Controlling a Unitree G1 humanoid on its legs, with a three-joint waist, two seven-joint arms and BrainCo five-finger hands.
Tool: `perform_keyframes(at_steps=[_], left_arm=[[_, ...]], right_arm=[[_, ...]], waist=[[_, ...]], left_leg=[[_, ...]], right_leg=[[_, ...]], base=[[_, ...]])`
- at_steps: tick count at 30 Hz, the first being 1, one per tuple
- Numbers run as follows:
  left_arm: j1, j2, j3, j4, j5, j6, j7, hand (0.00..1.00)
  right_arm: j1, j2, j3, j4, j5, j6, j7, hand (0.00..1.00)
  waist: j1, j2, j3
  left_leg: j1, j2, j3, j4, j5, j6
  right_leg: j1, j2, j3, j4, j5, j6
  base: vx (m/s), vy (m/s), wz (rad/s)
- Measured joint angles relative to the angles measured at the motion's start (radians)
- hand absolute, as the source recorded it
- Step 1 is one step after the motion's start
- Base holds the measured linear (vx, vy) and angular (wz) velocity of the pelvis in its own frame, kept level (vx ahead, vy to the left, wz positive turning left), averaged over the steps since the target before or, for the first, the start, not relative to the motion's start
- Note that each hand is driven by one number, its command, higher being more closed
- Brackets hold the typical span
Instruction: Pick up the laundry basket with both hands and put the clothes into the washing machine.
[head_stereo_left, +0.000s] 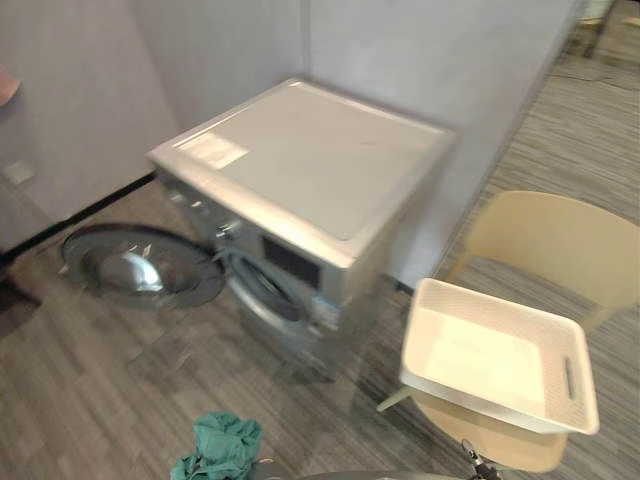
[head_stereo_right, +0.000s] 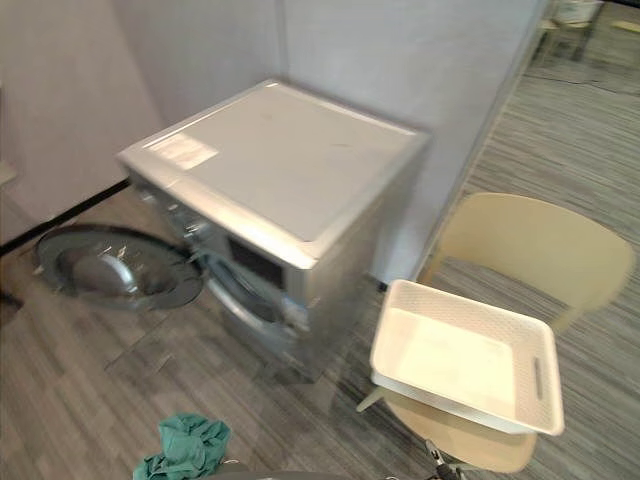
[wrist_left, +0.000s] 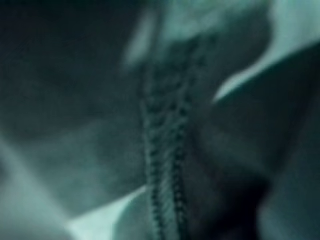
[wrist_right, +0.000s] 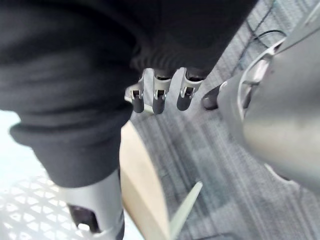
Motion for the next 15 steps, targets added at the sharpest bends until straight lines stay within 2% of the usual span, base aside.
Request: perform_keyframes(at_steps=[1, 2, 3, 5, 7, 8, 9, 10, 11, 12, 13, 14, 15], left_arm=[[0.001, 0.018, -0.021, 0.008, 0.0, 0.001, 0.001, 1.0], [-0.005, 0.04, -0.059, 0.028, 0.0, 0.004, 0.002, 1.0], [-0.014, 0.051, -0.098, 0.042, 0.0, 0.008, 0.0, 1.0], [-0.032, 0.061, -0.143, 0.045, 0.0, 0.007, -0.003, 1.0], [-0.052, 0.062, -0.179, 0.046, -0.001, 0.005, -0.005, 1.0], [-0.053, 0.056, -0.188, 0.046, -0.001, 0.004, -0.006, 1.0], [-0.052, 0.045, -0.21, 0.051, -0.001, 0.002, -0.006, 1.0], [-0.052, 0.034, -0.218, 0.065, -0.001, 0.002, -0.006, 1.0], [-0.051, 0.028, -0.222, 0.07, -0.001, 0.003, -0.006, 1.0], [-0.048, 0.008, -0.225, 0.07, 0.0, 0.004, -0.005, 1.0], [-0.04, 0.017, -0.216, 0.065, 0.0, 0.002, -0.002, 1.0], [-0.037, 0.027, -0.212, 0.066, 0.0, 0.005, -0.001, 1.0], [-0.037, 0.041, -0.208, 0.066, 0.002, 0.008, 0.0, 1.0]], right_arm=[[-0.002, 0.008, -0.001, 0.019, 0.006, 0.002, 0.001, 0.0], [0.0, 0.017, -0.006, 0.044, 0.025, 0.007, 0.0, 0.0], [-0.001, 0.019, -0.023, 0.058, 0.033, 0.014, -0.002, 0.0], [-0.005, 0.016, -0.025, 0.059, 0.036, 0.017, -0.007, 0.0], [-0.023, 0.002, -0.02, 0.057, 0.046, 0.017, -0.017, 0.0], [-0.03, -0.006, -0.019, 0.057, 0.046, 0.017, -0.02, 0.0], [-0.042, -0.02, -0.018, 0.052, 0.054, 0.014, -0.021, 0.0], [-0.042, -0.047, -0.019, 0.048, 0.064, 0.014, -0.021, 0.0], [-0.038, -0.057, -0.019, 0.043, 0.065, 0.013, -0.021, 0.0], [-0.027, -0.068, -0.011, 0.011, 0.067, 0.007, -0.022, 0.0], [-0.021, -0.063, 0.022, -0.018, 0.071, 0.004, -0.018, 0.0], [-0.023, -0.047, 0.044, -0.028, 0.074, 0.005, -0.015, 0.0], [-0.028, -0.009, 0.073, -0.036, 0.081, 0.002, 0.002, 0.0]], waist=[[0.0, -0.01, -0.004], [-0.005, -0.021, -0.012], [-0.005, -0.019, -0.017], [0.004, -0.013, -0.02], [0.002, -0.013, -0.023], [0.002, -0.006, -0.023], [0.002, 0.012, -0.025], [0.0, 0.026, -0.019], [0.0, 0.039, -0.02], [0.002, 0.062, -0.007], [0.004, 0.077, 0.002], [0.003, 0.077, 0.008], [0.002, 0.054, 0.009]], left_leg=[[-0.005, -0.014, -0.013, -0.01, 0.002, 0.002], [-0.012, -0.042, -0.036, -0.016, 0.004, 0.005], [-0.012, -0.067, -0.049, -0.019, 0.008, 0.012], [-0.017, -0.098, -0.064, -0.021, 0.01, 0.018], [-0.035, -0.135, -0.074, -0.021, 0.002, 0.043], [-0.039, -0.145, -0.076, -0.022, -0.003, 0.053], [-0.048, -0.175, -0.087, -0.025, -0.015, 0.08], [-0.04, -0.208, -0.108, -0.043, -0.032, 0.106], [-0.027, -0.224, -0.122, -0.058, -0.036, 0.116], [0.019, -0.24, -0.138, -0.089, -0.039, 0.139], [0.06, -0.239, -0.157, -0.105, -0.051, 0.16], [0.074, -0.241, -0.162, -0.112, -0.064, 0.177], [0.105, -0.245, -0.174, -0.135, -0.067, 0.182]], right_leg=[[0.009, 0.027, 0.014, -0.046, 0.01, 0.0], [0.048, 0.058, -0.004, -0.124, 0.049, -0.026], [0.066, 0.044, -0.018, -0.145, 0.12, -0.013], [0.066, 0.018, -0.036, -0.14, 0.171, -0.015], [0.06, -0.021, -0.062, -0.115, 0.203, -0.016], [0.05, -0.037, -0.068, -0.091, 0.209, -0.018], [0.019, -0.082, -0.074, -0.015, 0.215, -0.026], [-0.008, -0.129, -0.071, 0.08, 0.233, -0.082], [-0.021, -0.15, -0.061, 0.135, 0.248, -0.15], [-0.066, -0.173, 0.025, 0.254, 0.273, -0.259], [-0.139, -0.121, 0.199, 0.419, 0.162, -0.228], [-0.184, -0.074, 0.271, 0.499, 0.092, -0.187], [-0.261, 0.024, 0.359, 0.606, -0.015, -0.17]], base=[[0.06, 0.176, 0.7], [0.08, 0.152, 0.6], [0.08, 0.204, 0.56], [0.07, 0.264, 0.33], [0.05, 0.22, 0.3], [0.03, 0.203, 0.39], [0.04, 0.238, 0.56], [0.06, 0.257, 0.68], [0.11, 0.276, 0.73], [0.13, 0.226, 0.58], [0.12, 0.182, 0.44], [0.11, 0.099, 0.31], [0.13, 0.065, 0.34]])
